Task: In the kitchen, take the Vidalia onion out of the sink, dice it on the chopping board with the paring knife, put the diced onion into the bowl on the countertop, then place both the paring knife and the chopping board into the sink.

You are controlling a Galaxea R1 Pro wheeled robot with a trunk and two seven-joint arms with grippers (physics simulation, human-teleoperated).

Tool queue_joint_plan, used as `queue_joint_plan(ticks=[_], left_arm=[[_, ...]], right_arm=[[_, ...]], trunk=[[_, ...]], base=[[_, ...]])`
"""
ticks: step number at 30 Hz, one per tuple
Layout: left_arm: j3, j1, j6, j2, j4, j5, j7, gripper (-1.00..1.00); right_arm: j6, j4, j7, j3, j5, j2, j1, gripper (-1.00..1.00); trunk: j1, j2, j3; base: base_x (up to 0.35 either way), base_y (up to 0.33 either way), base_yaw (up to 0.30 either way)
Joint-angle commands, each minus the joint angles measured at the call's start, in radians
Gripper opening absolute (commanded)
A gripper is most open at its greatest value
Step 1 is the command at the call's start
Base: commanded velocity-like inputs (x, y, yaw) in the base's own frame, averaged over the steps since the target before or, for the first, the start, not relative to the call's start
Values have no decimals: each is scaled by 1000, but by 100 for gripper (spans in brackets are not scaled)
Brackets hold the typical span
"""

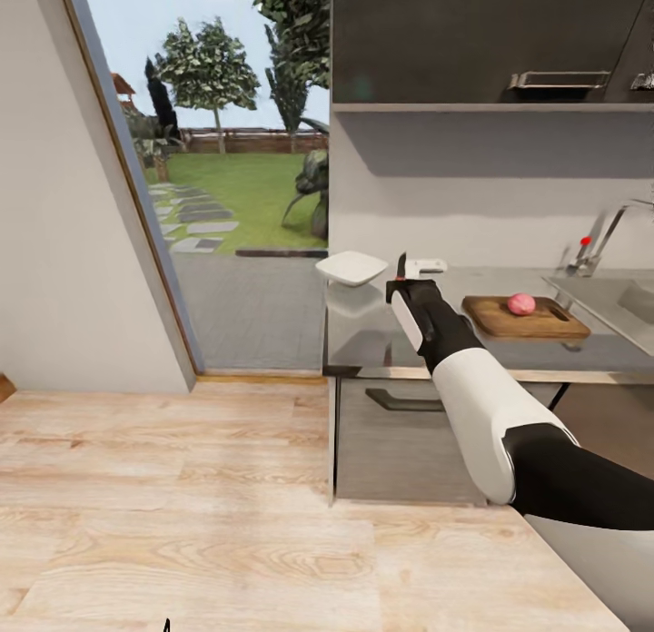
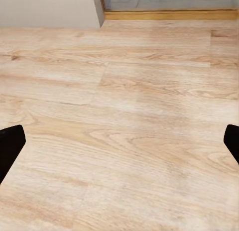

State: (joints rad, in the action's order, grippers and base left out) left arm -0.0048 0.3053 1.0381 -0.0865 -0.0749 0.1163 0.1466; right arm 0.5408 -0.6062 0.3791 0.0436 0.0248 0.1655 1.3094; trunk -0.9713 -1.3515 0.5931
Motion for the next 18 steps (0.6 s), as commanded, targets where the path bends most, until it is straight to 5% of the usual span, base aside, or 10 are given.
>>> queue_joint_plan(ticks=[1,14,17,18], left_arm=[[-1,2,5,0,-3,5,-2,100],[-1,2,5,0,-3,5,-2,100],[-1,2,5,0,-3,5,-2,100],[-1,2,5,-1,-3,5,-2,100]], right_arm=[[6,-3,6,5,3,-1,1,-100],[7,-4,11,9,-2,0,1,-100],[10,-4,51,16,-22,1,1,-100],[21,-4,117,36,-57,2,1,-100]], trunk=[[0,-1,-1],[0,-1,-21],[0,-1,-26],[0,-1,-27]], base=[[0,0,0],[0,0,0],[0,0,0],[0,0,0]])
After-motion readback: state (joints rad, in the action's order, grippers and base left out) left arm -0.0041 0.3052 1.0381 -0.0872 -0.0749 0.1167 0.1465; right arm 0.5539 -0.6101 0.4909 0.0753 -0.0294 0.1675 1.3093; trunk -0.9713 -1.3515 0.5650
